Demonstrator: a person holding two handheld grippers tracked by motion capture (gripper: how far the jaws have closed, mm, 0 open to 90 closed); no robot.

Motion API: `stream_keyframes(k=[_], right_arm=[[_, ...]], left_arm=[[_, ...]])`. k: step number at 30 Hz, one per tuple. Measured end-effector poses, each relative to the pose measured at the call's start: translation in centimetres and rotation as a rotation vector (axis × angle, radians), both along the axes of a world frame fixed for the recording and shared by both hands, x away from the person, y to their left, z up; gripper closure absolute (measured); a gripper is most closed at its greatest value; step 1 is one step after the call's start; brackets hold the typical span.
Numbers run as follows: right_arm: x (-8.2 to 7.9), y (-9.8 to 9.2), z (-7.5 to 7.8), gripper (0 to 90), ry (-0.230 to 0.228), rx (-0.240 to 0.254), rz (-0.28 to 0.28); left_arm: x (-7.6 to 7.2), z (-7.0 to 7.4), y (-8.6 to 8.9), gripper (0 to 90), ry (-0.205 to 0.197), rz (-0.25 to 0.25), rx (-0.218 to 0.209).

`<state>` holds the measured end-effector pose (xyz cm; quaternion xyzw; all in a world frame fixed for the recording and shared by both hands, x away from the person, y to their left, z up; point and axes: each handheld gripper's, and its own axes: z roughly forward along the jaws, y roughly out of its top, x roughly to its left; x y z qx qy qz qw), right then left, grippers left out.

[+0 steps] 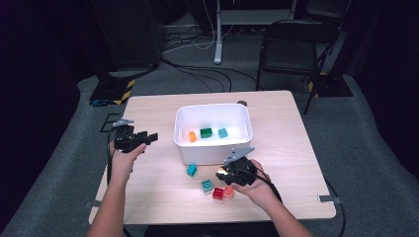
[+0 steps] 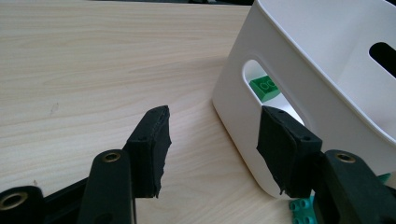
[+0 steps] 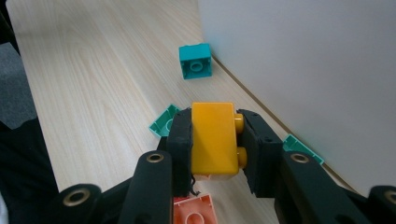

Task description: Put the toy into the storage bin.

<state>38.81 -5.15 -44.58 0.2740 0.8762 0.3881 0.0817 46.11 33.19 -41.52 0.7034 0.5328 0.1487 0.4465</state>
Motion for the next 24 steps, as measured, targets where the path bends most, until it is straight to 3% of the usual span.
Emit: stream_keyframes(k=[24], right_arm=[[1.0, -1.5, 5.6, 66.9, -0.011, 0.047, -0.011]], left_arm=[[0.0, 0.0, 0.1, 43.4, 0.006, 0.003, -0.004]])
